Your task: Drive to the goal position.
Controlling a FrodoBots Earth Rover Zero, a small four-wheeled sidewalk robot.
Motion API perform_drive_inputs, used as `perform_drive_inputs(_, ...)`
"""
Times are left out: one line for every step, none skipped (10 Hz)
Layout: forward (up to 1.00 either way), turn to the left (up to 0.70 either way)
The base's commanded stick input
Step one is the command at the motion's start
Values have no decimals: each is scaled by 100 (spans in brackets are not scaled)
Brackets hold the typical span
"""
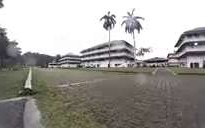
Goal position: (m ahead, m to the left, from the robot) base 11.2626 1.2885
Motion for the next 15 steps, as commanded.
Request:
perform_drive_inputs(70, 0)
perform_drive_inputs(70, 0)
perform_drive_inputs(70, 0)
perform_drive_inputs(70, 0)
perform_drive_inputs(70, 0)
perform_drive_inputs(70, 0)
perform_drive_inputs(70, 0)
perform_drive_inputs(70, 0)
perform_drive_inputs(70, 0)
perform_drive_inputs(70, 0)
perform_drive_inputs(70, 0)
perform_drive_inputs(70, 0)
perform_drive_inputs(70, 0)
perform_drive_inputs(70, 0)
perform_drive_inputs(70, 0)
